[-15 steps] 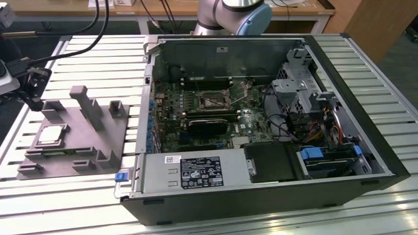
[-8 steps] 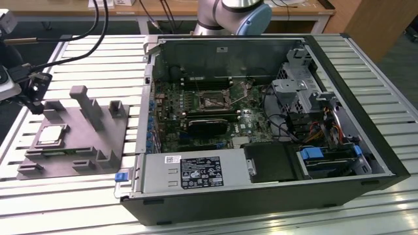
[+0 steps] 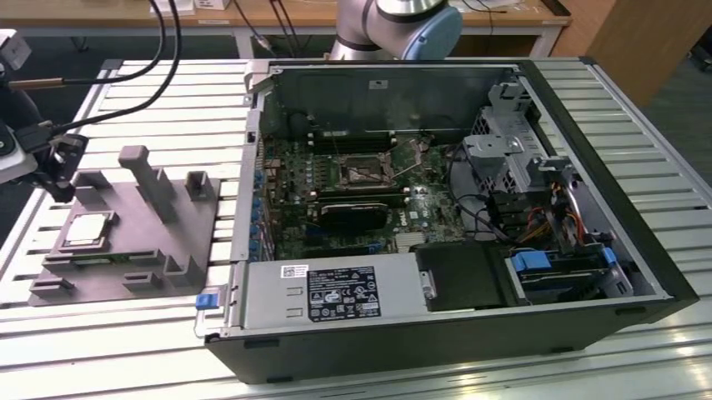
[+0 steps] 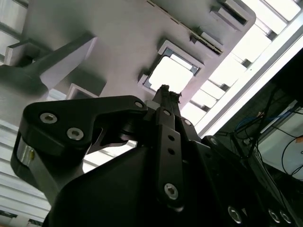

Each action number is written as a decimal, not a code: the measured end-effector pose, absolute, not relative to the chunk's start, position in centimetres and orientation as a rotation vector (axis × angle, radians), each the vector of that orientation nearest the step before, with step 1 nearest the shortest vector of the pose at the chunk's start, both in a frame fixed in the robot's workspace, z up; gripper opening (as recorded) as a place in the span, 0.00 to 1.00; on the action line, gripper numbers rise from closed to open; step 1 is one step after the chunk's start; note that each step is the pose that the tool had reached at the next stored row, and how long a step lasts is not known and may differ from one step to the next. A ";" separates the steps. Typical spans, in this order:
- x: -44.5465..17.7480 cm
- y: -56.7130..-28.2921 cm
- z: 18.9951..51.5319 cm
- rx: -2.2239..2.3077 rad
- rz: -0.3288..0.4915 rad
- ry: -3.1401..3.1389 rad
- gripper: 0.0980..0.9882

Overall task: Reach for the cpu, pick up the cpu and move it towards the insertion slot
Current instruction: 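Pick up the cpu and move it towards the insertion slot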

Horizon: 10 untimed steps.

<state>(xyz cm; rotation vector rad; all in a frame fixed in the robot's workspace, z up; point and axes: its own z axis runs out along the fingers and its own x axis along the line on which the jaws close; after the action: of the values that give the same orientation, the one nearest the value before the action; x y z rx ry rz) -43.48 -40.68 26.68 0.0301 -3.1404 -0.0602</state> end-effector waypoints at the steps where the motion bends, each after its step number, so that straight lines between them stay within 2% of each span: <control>1: -43.6 -40.7 26.5 0.030 -0.060 -3.140 0.01; 10: -44.5 -40.7 24.9 0.030 -0.060 -3.140 0.01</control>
<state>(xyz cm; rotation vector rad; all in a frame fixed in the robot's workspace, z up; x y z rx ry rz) -44.46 -40.72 24.87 0.0301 -3.1403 -0.0600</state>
